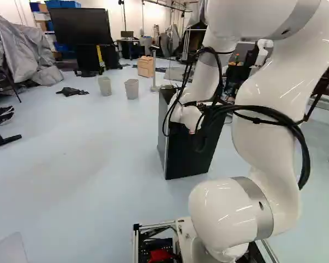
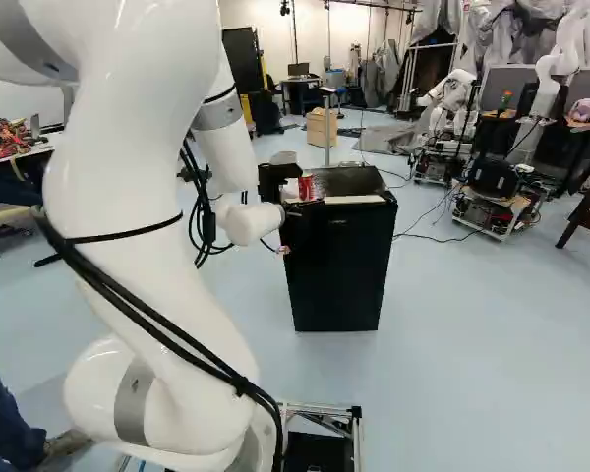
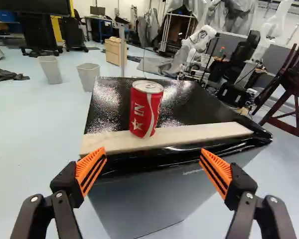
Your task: Grab a drink from the fridge
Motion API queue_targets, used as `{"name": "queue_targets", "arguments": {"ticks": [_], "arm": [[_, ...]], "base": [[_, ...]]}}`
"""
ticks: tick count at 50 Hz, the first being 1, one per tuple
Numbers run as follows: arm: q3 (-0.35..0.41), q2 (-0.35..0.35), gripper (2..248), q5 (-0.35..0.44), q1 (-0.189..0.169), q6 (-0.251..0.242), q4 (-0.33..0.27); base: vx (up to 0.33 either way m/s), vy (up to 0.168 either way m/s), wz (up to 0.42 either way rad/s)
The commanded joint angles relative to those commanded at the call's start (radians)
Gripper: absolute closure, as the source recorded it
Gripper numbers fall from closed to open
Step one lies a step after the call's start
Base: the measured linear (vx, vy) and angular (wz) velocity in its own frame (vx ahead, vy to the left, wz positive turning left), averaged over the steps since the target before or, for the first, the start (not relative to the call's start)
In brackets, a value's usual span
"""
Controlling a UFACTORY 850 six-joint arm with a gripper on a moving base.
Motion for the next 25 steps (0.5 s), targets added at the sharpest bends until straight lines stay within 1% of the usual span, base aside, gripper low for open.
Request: {"name": "queue_targets", "arguments": {"ticks": [25], "arm": [[-0.081, -0.069, 3, 0.005, 0.001, 0.000, -0.009]], "base": [[0.000, 0.000, 0.000]]}}
